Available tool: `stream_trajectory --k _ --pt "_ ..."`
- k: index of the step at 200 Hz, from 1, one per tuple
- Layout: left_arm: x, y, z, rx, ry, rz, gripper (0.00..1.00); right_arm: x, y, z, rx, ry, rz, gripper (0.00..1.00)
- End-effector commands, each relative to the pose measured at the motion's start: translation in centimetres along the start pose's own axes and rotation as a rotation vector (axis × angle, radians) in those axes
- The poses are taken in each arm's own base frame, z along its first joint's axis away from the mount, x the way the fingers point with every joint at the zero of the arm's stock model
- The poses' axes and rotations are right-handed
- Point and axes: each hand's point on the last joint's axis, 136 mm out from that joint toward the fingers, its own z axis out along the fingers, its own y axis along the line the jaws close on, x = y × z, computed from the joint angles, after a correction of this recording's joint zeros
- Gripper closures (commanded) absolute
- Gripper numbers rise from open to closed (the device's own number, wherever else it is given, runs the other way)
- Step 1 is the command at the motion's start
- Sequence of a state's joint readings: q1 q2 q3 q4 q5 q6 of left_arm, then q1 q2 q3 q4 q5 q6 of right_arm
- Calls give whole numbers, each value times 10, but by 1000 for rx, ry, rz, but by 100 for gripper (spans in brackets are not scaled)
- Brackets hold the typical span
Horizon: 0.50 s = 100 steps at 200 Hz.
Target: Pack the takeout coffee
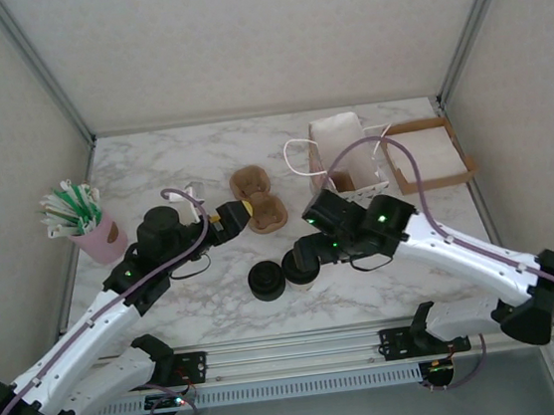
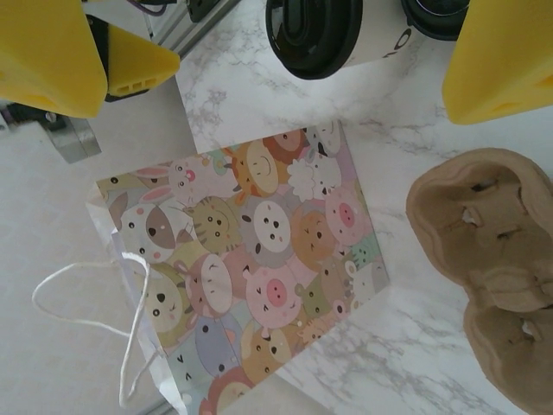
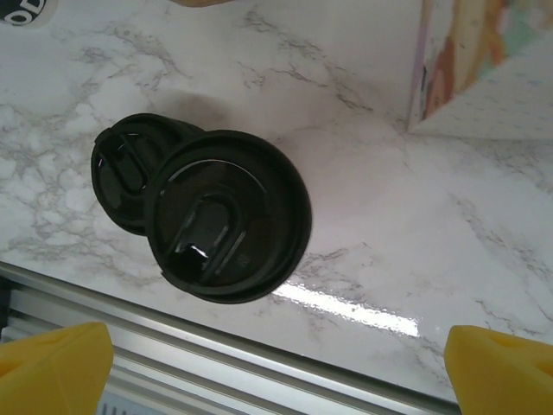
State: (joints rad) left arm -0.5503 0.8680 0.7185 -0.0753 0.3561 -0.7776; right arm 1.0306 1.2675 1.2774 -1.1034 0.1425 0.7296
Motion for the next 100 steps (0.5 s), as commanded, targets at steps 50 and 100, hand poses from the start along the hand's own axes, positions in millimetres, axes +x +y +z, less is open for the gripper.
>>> stream_trajectory --k 50,100 --pt "6 11 -5 4 20 13 0 -15 22 16 175 8 22 7" --pt "6 16 -10 -3 14 19 0 -14 35 38 189 50 47 9"
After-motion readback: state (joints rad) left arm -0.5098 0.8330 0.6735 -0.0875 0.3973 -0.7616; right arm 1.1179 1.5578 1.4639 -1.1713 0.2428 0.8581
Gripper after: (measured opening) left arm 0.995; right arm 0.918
